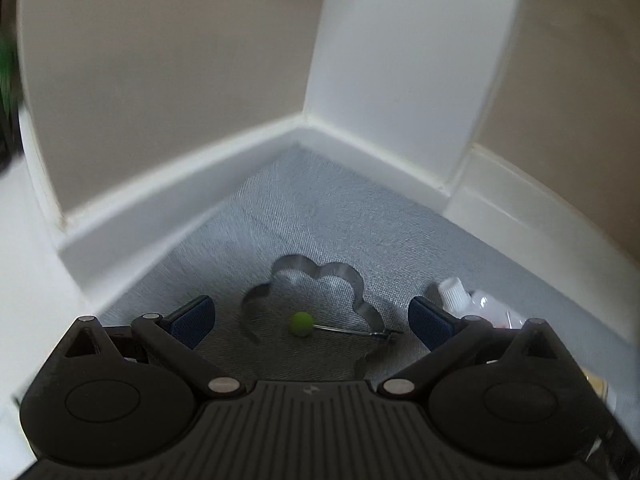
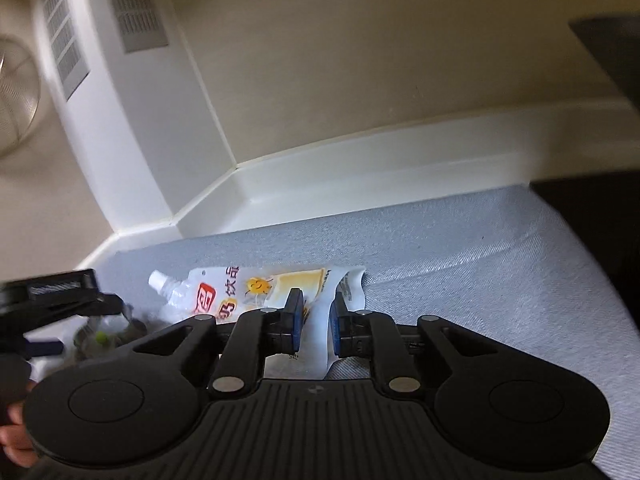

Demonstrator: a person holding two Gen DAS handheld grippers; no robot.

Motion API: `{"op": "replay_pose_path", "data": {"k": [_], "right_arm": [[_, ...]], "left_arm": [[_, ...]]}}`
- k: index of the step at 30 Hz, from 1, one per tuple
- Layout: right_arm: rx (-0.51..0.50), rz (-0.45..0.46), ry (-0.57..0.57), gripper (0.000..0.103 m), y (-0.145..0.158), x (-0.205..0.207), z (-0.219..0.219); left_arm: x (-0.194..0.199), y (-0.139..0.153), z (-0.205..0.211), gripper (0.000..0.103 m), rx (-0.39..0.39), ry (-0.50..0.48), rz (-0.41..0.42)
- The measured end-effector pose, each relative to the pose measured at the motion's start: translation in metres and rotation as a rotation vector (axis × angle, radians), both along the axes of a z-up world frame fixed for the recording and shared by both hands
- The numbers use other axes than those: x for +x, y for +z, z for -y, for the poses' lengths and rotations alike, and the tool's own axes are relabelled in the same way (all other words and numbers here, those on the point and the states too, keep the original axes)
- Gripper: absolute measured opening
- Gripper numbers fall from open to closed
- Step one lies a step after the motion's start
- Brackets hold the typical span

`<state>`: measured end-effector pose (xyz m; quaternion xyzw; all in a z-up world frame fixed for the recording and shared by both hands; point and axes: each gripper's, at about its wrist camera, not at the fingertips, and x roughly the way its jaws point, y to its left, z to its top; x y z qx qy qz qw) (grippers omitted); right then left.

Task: Collect trash
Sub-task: 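Grasp the metal flower egg ring handle with the left gripper while the right grasps the white drink pouch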

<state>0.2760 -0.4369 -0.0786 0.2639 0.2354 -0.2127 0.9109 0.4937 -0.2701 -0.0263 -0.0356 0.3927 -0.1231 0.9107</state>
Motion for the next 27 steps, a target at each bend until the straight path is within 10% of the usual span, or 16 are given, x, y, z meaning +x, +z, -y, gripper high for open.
{"op": "replay_pose_path", "data": {"k": [11, 12, 14, 16, 27], "right_arm": [[0.113, 0.051, 0.039, 0.084, -0.005, -0.004, 0.011], [0.098, 0.041, 0.073, 0.082, -0.005, 0.0, 0.006], [0.089, 0.035, 0.12, 0.03, -0.004, 0.004, 0.002], [0.13, 0.038, 0.139, 0.018, -0.007, 0.005, 0.005], [-0.157, 0.237, 0.103, 0.01, 0.03, -0.026, -0.031]], "left_arm": [[-0.014, -0.004, -0.003, 0.093, 0.152, -0.025, 0.013], [-0.016, -0.002, -0.008, 0.093, 0.155, -0.019, 0.017], [-0.02, 0.006, -0.02, 0.093, 0.142, -0.013, 0.027], [-0.029, 0.017, -0.033, 0.093, 0.127, -0.015, 0.048], [-0.127, 0.077, -0.127, 0.093, 0.069, -0.036, 0.154]]}}
